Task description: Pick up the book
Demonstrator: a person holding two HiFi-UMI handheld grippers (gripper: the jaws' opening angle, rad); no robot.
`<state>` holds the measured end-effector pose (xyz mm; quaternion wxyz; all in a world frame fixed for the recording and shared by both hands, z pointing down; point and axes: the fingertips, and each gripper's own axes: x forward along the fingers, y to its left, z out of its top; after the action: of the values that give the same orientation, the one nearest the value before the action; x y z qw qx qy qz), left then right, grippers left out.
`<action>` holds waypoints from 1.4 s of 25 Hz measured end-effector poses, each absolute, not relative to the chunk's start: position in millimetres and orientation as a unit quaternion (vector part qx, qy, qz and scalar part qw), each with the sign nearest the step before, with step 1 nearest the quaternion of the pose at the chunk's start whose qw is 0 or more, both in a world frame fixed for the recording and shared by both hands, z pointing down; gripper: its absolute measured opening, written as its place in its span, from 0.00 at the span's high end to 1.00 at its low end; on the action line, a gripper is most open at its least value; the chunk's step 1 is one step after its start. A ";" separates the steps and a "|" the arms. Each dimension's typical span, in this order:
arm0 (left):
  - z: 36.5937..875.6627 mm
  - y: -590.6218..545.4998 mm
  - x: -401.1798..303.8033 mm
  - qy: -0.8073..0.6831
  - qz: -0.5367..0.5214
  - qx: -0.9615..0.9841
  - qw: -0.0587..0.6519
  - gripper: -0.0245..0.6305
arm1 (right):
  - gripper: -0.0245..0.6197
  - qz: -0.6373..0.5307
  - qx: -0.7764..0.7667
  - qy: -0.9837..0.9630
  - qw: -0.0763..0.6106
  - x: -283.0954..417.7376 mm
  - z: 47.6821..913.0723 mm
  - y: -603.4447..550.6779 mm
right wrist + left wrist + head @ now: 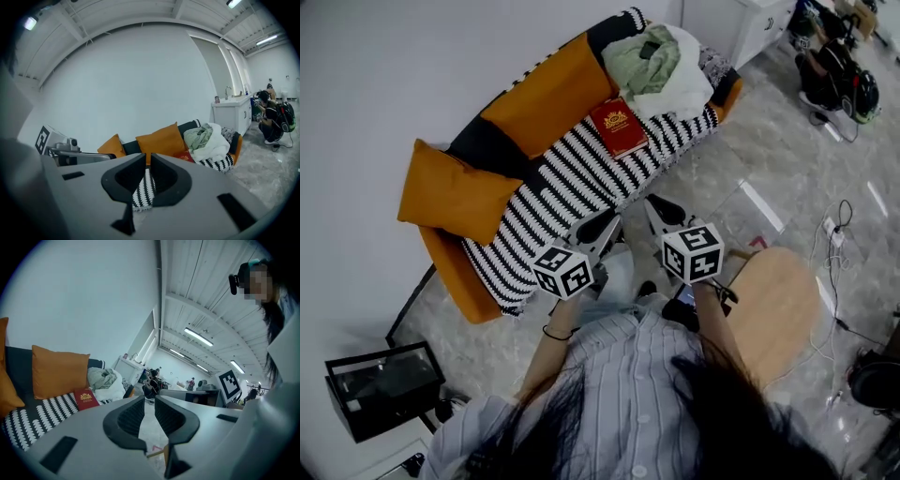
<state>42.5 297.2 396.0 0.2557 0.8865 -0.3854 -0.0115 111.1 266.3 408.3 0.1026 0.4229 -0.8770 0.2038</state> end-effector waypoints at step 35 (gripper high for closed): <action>428.6 24.6 -121.5 -0.399 -0.033 0.865 0.302 0.88 | 0.90 0.267 0.431 -0.843 0.178 -12.5 459.2 12.7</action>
<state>-121.5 24.6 428.6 0.3017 0.8654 -0.3987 -0.0327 -12.5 12.7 459.2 0.1776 0.4314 -0.8433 0.2669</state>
